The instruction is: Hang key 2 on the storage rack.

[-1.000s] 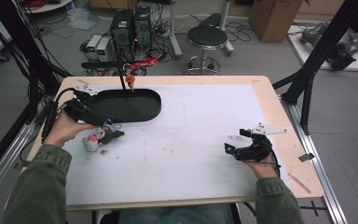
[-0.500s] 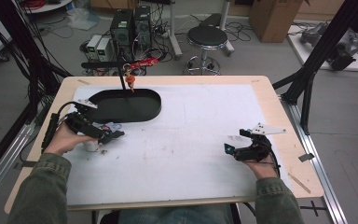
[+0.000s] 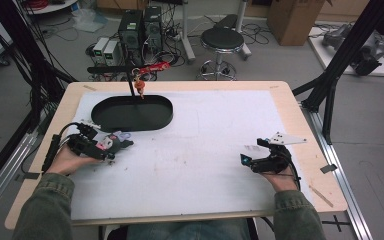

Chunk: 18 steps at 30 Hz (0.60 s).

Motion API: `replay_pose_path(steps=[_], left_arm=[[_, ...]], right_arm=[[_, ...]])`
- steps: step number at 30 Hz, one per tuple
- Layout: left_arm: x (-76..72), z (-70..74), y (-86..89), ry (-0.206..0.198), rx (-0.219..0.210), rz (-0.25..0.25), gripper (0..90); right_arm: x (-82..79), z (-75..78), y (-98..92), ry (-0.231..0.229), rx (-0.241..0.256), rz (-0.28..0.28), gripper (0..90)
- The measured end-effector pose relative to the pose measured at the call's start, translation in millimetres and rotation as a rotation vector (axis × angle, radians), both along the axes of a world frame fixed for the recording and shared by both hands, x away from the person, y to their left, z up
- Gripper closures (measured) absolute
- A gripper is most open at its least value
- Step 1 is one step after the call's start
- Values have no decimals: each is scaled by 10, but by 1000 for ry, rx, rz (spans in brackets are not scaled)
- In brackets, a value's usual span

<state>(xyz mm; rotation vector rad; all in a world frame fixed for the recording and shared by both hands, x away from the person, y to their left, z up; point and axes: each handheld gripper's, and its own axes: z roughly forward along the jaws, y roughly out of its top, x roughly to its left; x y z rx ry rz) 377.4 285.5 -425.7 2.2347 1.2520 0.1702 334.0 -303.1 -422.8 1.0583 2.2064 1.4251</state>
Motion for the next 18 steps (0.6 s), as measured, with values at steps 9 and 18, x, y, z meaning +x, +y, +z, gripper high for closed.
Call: replay_pose_path(steps=[9,18], left_arm=[[-143,-5,-39,-103,112,-8,459],[-170,47,-53,-129,91,-26,487]], right_arm=[[-3,0,3,2,0,1,5],[-3,1,3,2,-2,2,6]])
